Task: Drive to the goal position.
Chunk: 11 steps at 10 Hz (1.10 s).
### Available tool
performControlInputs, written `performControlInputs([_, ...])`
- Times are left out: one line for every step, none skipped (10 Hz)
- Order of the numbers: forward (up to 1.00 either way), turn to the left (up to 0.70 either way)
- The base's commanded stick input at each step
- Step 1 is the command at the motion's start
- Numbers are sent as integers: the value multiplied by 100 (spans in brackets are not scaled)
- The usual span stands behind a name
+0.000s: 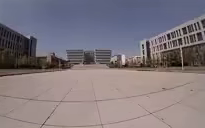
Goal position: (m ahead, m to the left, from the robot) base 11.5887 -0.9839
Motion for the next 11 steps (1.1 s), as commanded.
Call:
performControlInputs([4, 0])
performControlInputs([4, 0])
performControlInputs([4, 0])
performControlInputs([4, 0])
performControlInputs([4, 0])
performControlInputs([4, 0])
performControlInputs([4, 0])
performControlInputs([4, 0])
performControlInputs([4, 0])
performControlInputs([4, 0])
performControlInputs([4, 0])
